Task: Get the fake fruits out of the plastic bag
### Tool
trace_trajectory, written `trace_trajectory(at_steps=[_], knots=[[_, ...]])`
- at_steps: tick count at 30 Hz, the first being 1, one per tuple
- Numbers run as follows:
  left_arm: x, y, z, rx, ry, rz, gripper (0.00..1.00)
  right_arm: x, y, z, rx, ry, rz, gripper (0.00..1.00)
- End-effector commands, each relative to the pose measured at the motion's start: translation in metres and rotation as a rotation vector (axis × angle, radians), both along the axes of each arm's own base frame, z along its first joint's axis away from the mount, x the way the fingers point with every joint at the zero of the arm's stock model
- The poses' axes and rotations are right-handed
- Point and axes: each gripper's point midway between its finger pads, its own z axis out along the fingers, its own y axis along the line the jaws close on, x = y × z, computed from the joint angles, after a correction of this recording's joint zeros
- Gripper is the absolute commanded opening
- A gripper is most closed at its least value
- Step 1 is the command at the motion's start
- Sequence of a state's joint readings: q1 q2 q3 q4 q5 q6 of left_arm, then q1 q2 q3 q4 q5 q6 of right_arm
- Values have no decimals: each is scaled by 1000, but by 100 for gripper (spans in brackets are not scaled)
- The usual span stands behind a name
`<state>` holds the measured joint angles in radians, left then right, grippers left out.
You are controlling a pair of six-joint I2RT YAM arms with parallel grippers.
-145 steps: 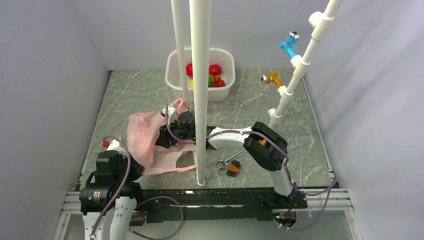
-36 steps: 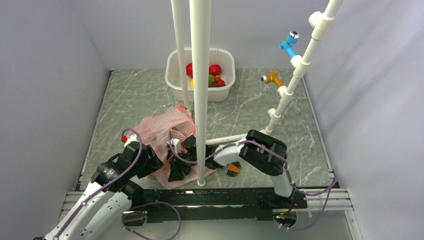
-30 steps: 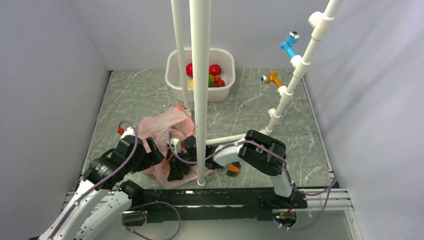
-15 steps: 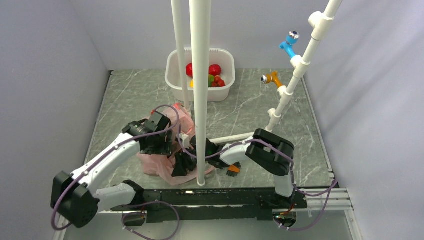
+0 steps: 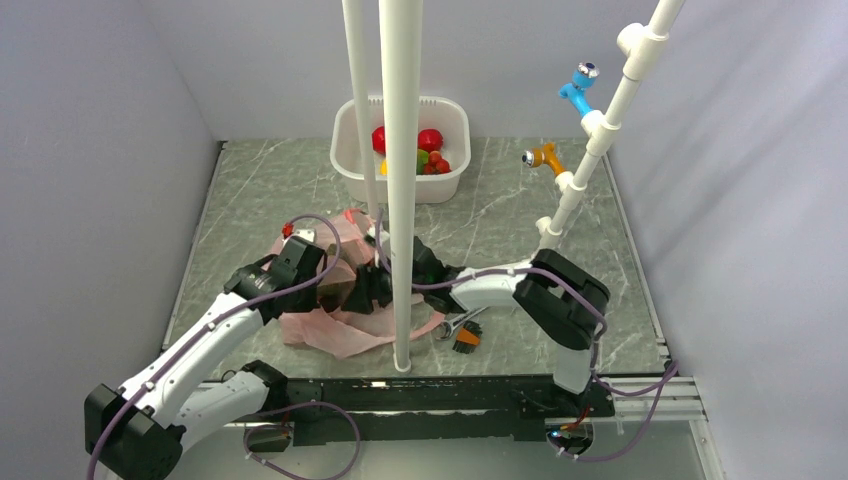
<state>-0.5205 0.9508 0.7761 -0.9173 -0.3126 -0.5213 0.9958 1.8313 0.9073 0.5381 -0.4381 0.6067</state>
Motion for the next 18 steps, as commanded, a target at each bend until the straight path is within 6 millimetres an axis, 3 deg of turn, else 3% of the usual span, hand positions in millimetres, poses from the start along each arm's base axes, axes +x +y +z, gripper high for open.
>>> trace_trajectory(at_steps=[1, 6, 13, 16, 18], knots=[[8, -4, -2, -4, -31, 13, 1, 16, 38, 15, 60, -35, 34, 57], [3, -13, -18, 49, 47, -45, 0, 15, 53, -25, 0, -12, 48, 44], [-2, -14, -34, 146, 104, -54, 0, 14, 29, -77, -125, -22, -42, 38], [-3, -12, -33, 161, 105, -49, 0, 20, 17, -75, -165, -69, -83, 42], [-3, -13, -33, 157, 100, -49, 0, 22, 13, -63, -162, -104, -92, 47]])
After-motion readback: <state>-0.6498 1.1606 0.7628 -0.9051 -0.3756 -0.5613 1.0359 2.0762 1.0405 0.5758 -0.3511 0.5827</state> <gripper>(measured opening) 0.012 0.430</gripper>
